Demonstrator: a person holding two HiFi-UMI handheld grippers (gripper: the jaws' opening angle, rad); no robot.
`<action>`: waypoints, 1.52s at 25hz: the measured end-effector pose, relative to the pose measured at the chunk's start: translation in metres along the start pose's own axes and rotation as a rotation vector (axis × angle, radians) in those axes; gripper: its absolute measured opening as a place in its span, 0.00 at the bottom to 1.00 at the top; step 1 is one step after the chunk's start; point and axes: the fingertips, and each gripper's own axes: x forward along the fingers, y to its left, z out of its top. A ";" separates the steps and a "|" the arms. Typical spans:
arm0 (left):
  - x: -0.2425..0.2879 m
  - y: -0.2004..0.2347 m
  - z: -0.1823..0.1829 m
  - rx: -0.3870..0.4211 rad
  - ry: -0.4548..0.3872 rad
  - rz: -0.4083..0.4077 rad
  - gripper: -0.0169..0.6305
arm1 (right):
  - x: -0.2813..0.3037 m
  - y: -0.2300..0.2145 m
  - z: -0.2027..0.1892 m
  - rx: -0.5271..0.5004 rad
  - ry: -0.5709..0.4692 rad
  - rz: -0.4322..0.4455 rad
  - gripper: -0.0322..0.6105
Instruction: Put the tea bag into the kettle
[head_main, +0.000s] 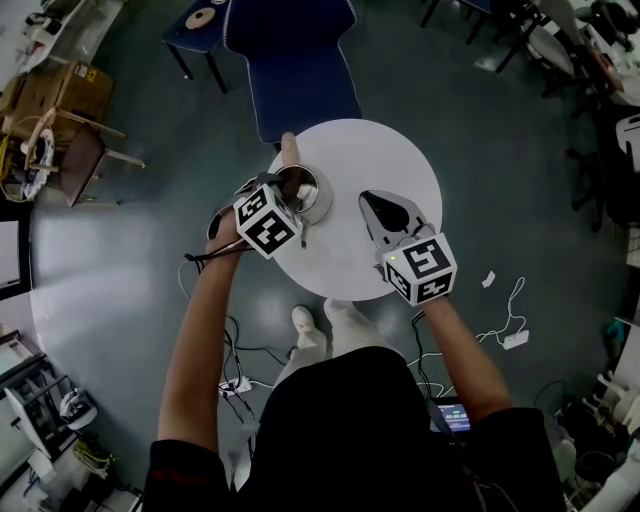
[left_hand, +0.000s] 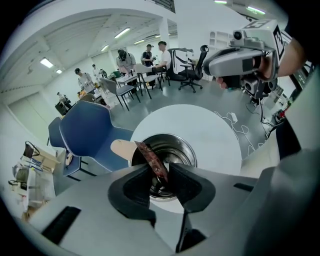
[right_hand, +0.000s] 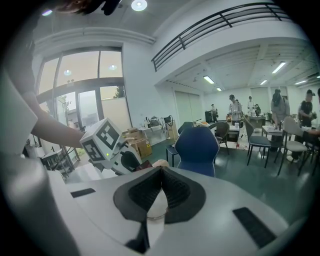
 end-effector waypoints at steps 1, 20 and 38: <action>-0.002 -0.001 0.000 0.004 -0.006 0.001 0.21 | 0.000 0.002 0.000 -0.001 0.000 0.000 0.08; -0.027 -0.012 0.000 0.009 -0.068 0.009 0.22 | -0.007 0.017 0.005 -0.025 -0.006 -0.014 0.08; -0.140 -0.029 0.014 -0.042 -0.315 0.209 0.08 | -0.040 0.069 0.054 -0.113 -0.079 -0.017 0.08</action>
